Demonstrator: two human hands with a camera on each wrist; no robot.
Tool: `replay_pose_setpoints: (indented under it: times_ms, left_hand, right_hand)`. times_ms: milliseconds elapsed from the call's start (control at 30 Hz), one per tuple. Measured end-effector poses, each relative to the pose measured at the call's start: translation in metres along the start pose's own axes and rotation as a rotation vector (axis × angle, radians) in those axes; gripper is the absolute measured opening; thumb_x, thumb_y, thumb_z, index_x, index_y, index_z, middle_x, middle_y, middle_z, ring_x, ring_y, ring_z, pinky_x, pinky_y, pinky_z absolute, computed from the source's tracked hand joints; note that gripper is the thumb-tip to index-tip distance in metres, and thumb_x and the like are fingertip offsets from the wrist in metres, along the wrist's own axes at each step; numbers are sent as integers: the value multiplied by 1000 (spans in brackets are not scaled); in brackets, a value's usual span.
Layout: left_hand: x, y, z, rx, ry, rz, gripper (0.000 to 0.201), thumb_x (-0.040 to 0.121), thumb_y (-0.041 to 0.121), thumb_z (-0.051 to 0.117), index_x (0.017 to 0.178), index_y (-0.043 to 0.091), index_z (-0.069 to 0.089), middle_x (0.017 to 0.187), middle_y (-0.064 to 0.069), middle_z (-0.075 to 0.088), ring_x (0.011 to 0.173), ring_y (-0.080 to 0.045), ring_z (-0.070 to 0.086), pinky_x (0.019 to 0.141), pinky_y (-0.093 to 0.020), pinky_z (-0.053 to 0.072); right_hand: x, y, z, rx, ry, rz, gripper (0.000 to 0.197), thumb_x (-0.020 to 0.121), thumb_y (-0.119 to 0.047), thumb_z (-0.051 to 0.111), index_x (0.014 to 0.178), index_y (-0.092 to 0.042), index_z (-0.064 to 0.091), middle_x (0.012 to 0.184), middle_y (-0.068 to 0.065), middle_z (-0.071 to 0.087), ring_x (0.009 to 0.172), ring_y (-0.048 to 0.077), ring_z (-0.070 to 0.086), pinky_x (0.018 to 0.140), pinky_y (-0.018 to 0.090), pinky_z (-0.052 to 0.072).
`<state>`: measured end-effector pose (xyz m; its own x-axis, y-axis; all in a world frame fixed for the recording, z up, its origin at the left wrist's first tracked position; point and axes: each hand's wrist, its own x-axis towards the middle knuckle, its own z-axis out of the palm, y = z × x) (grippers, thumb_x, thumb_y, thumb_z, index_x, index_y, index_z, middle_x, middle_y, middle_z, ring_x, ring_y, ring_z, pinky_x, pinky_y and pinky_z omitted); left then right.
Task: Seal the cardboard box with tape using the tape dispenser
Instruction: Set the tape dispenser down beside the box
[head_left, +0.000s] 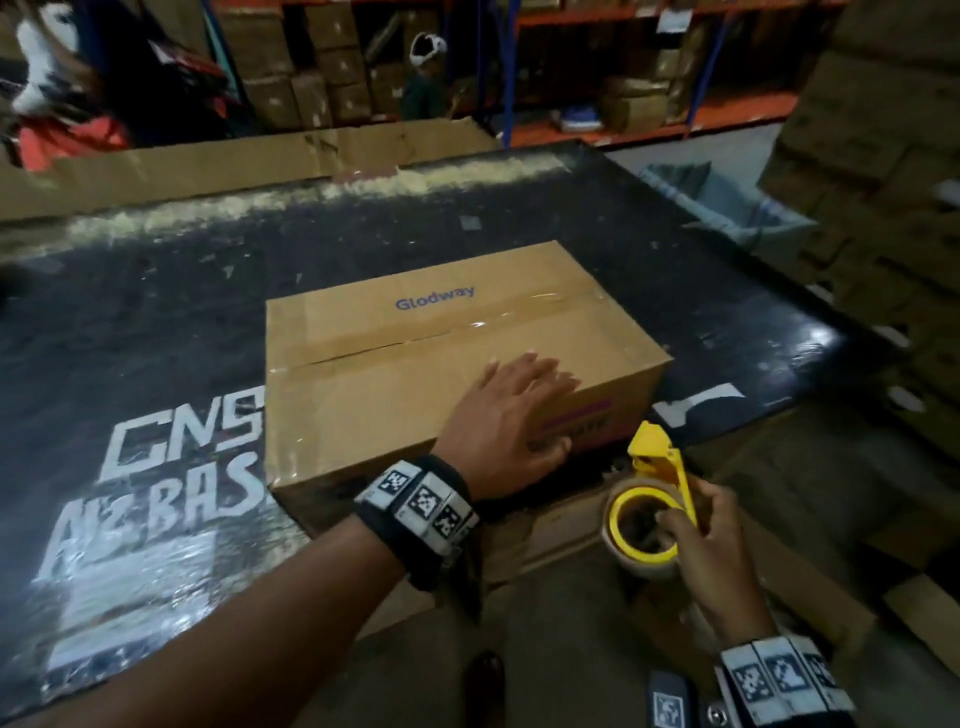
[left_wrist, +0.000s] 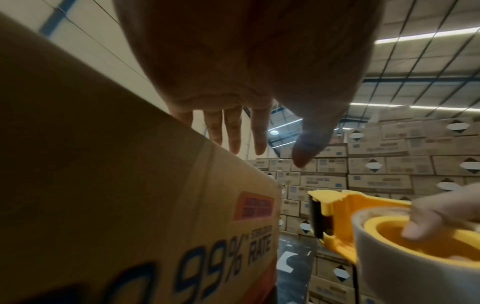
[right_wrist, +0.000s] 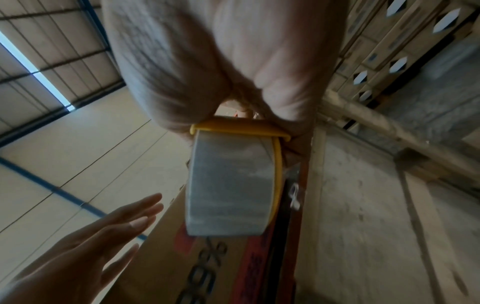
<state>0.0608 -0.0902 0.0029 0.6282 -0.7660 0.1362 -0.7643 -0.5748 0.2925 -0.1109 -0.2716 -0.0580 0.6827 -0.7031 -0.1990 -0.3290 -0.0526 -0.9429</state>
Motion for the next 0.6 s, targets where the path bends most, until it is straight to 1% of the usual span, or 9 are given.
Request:
replay_pose_setpoints:
  times_ms: [67, 100, 200, 267, 300, 400, 433, 533, 600]
  left_hand:
    - [31, 10, 11, 40, -23, 20, 67, 96, 49, 51, 158, 39, 27, 170, 3, 23, 159, -19, 13, 129, -51, 11]
    - [42, 13, 14, 61, -34, 28, 64, 98, 47, 47, 158, 40, 25, 171, 4, 21, 160, -20, 13, 129, -52, 12]
    - [55, 15, 19, 111, -86, 24, 59, 102, 42, 35, 158, 44, 15, 172, 5, 15, 160, -20, 12, 128, -53, 16]
    - [55, 16, 20, 132, -104, 12, 61, 103, 40, 30, 160, 44, 7, 173, 4, 9, 161, -20, 8, 128, -53, 16]
    - [54, 17, 20, 134, -100, 15, 62, 103, 38, 31, 160, 44, 5, 173, 5, 7, 161, -19, 6, 128, -52, 16]
    - [53, 18, 23, 115, -46, 22, 63, 104, 33, 33, 161, 44, 8, 173, 6, 11, 160, -18, 9, 127, -49, 20]
    - [53, 18, 24, 101, -40, 17, 62, 103, 33, 32, 160, 44, 9, 173, 6, 12, 160, -17, 10, 127, -49, 22]
    - [54, 18, 26, 86, -32, 14, 61, 102, 36, 27, 160, 45, 11, 173, 8, 14, 160, -16, 10, 125, -48, 26]
    - [55, 17, 27, 93, -28, 9, 60, 102, 37, 27, 160, 46, 12, 172, 9, 15, 160, -15, 11, 125, -48, 27]
  right_hand:
    - [32, -4, -13, -3, 63, -19, 37, 89, -3, 61, 123, -14, 52, 91, 1, 63, 75, 11, 58, 65, 30, 46]
    - [49, -6, -18, -15, 90, -27, 36, 89, -3, 61, 123, -13, 54, 93, 4, 64, 75, 11, 59, 64, 29, 45]
    - [104, -4, -34, -112, 157, -40, 29, 85, -11, 66, 114, -14, 64, 102, 10, 69, 92, 25, 64, 77, 34, 47]
    - [141, -2, -39, -194, 181, -70, 19, 81, -15, 68, 100, -17, 71, 94, 11, 72, 97, 30, 65, 83, 39, 50]
    - [158, -2, -39, -244, 190, -96, 14, 79, -17, 68, 93, -18, 73, 89, 13, 72, 94, 33, 65, 82, 39, 51]
    - [202, -6, -34, -375, 163, -139, 24, 72, -29, 63, 80, -12, 76, 71, 14, 69, 79, 33, 66, 64, 25, 41]
    - [216, -6, -30, -396, 143, -136, 26, 72, -31, 63, 79, -11, 76, 71, 15, 69, 79, 33, 66, 62, 24, 40]
    - [248, -7, -20, -425, 75, -77, 19, 79, -25, 68, 88, -13, 79, 85, 16, 75, 87, 32, 68, 70, 31, 42]
    - [264, -5, -14, -433, 32, -43, 18, 79, -22, 68, 89, -12, 79, 85, 15, 77, 86, 31, 70, 71, 32, 45]
